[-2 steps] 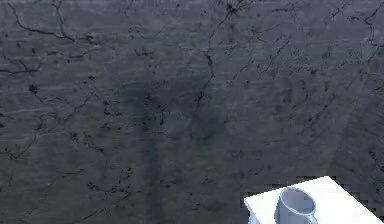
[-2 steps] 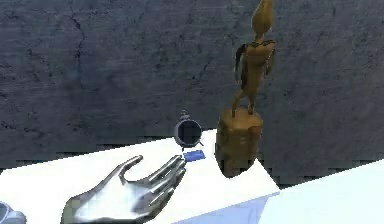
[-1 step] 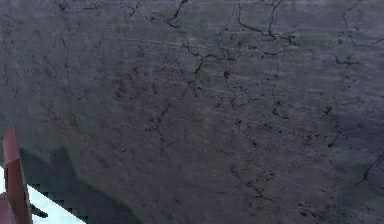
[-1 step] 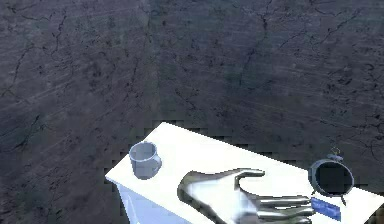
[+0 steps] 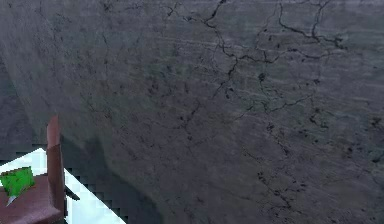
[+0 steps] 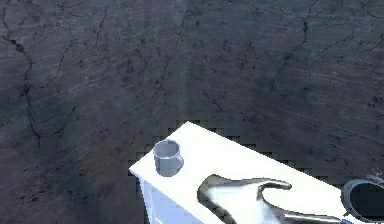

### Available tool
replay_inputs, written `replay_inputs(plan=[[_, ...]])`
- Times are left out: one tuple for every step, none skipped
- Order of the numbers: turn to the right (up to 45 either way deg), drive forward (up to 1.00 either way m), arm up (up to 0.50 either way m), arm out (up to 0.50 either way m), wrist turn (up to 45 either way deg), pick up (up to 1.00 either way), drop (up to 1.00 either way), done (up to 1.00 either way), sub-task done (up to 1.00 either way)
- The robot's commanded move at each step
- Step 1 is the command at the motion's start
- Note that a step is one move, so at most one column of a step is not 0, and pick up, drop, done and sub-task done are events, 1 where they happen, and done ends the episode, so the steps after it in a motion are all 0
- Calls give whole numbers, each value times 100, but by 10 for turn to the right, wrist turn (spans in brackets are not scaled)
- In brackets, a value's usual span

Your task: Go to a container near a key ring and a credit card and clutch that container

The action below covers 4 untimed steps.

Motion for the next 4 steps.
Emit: replay_inputs(plan=[[0, 0, 50, 0, 0, 0, 0, 0, 0], [0, 0, 38, 0, 0, 0, 0, 0, 0], [0, 0, 0, 18, 0, 0, 0, 0, 0], [0, 0, 0, 0, 450, 0, 0, 0, 0]])
